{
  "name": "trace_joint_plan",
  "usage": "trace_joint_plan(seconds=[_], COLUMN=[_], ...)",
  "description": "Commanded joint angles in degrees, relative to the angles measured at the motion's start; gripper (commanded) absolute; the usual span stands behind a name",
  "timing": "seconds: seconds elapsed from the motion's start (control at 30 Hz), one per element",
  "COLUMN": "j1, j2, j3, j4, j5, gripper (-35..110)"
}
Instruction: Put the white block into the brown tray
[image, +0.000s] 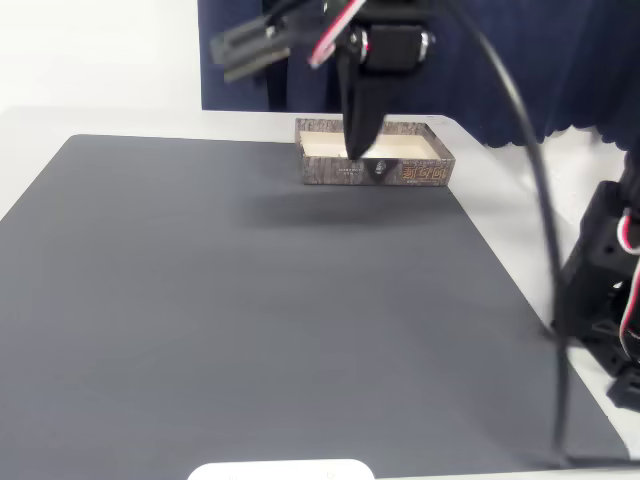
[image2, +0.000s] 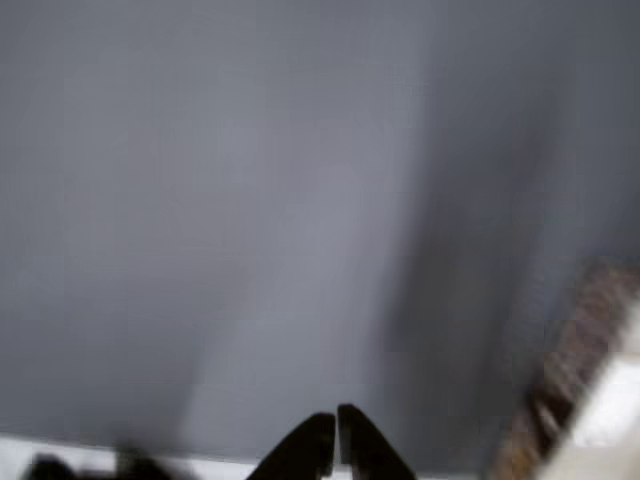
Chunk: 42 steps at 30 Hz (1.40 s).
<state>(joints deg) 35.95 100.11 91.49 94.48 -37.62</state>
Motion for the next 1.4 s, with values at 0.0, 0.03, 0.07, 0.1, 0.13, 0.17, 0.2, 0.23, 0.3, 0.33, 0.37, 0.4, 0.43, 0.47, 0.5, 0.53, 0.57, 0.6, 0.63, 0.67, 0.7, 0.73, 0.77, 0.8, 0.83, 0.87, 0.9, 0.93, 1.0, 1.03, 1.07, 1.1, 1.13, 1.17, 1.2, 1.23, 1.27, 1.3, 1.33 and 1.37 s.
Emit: trace_joint_plan(seconds=[0.0, 0.03, 0.07, 0.1, 0.13, 0.17, 0.2, 0.23, 0.3, 0.33, 0.37, 0.4, 0.43, 0.47, 0.5, 0.53, 0.57, 0.6, 0.63, 0.67, 0.7, 0.73, 0.77, 0.8, 0.83, 0.87, 0.9, 0.93, 1.0, 1.03, 1.07, 1.1, 1.13, 1.17, 1.2, 1.23, 1.27, 1.3, 1.33, 1.37], j1=[-7.3, -9.4, -11.3, -13.2, -15.0, -16.7, -18.5, -20.0, -22.5, -23.5, -24.2, -24.8, -25.5, -26.1, -26.8, -27.3, -27.9, -28.6, -29.3, -30.0, -30.6, -31.1, -31.5, -31.6, -31.7, -31.6, -31.4, -31.1, -30.7, -30.6, -30.5, -30.3, -30.1, -29.8, -29.5, -29.2, -28.9, -28.7, -28.6, -28.5], j2=[7.8, 9.5, 11.1, 12.7, 14.3, 15.9, 17.6, 19.2, 22.9, 24.9, 26.9, 28.9, 30.8, 32.5, 34.2, 35.9, 37.7, 39.6, 41.9, 44.3, 46.8, 49.3, 51.9, 54.4, 56.8, 58.9, 61.0, 63.0, 66.9, 68.7, 70.5, 72.2, 73.9, 75.4, 76.6, 77.5, 78.6, 79.6, 80.8, 82.0], j3=[6.9, 9.7, 12.1, 14.6, 17.1, 19.2, 21.3, 23.2, 27.2, 29.5, 32.1, 34.9, 37.6, 40.2, 42.4, 44.6, 47.0, 49.6, 52.6, 55.8, 59.1, 62.1, 64.6, 66.7, 68.4, 70.0, 71.3, 72.5, 74.9, 76.0, 77.2, 78.2, 79.3, 80.2, 80.9, 81.2, 81.5, 81.8, 82.4, 83.1], j4=[-3.2, -4.0, -4.4, -4.6, -4.7, -5.0, -5.4, -6.0, -8.2, -9.7, -11.4, -13.0, -14.4, -15.6, -16.6, -17.8, -19.1, -20.7, -22.7, -25.0, -27.2, -29.3, -30.7, -31.4, -31.6, -31.6, -31.6, -31.6, -31.6, -31.6, -31.6, -31.6, -31.6, -31.6, -31.6, -31.4, -31.0, -30.8, -30.8, -30.8], j5=[7.3, 9.9, 12.8, 16.0, 19.2, 22.3, 24.6, 26.6, 29.6, 30.8, 31.5, 32.1, 32.8, 33.8, 34.0, 34.0, 34.0, 33.9, 33.7, 33.7, 33.7, 33.9, 34.0, 34.0, 34.0, 34.1, 34.2, 34.2, 34.4, 34.7, 35.2, 35.7, 35.9, 35.9, 35.9, 35.9, 35.9, 35.9, 35.9, 36.0], gripper=[0, 0, 0, 0, 0, 0, 0, 0, 0, 0, 0, 0, 0, 0, 0, 0, 0, 0, 0, 0, 0, 0, 0, 0, 0, 0, 0, 0, 0, 0, 0, 0, 0, 0, 0, 0, 0, 0, 0, 0])
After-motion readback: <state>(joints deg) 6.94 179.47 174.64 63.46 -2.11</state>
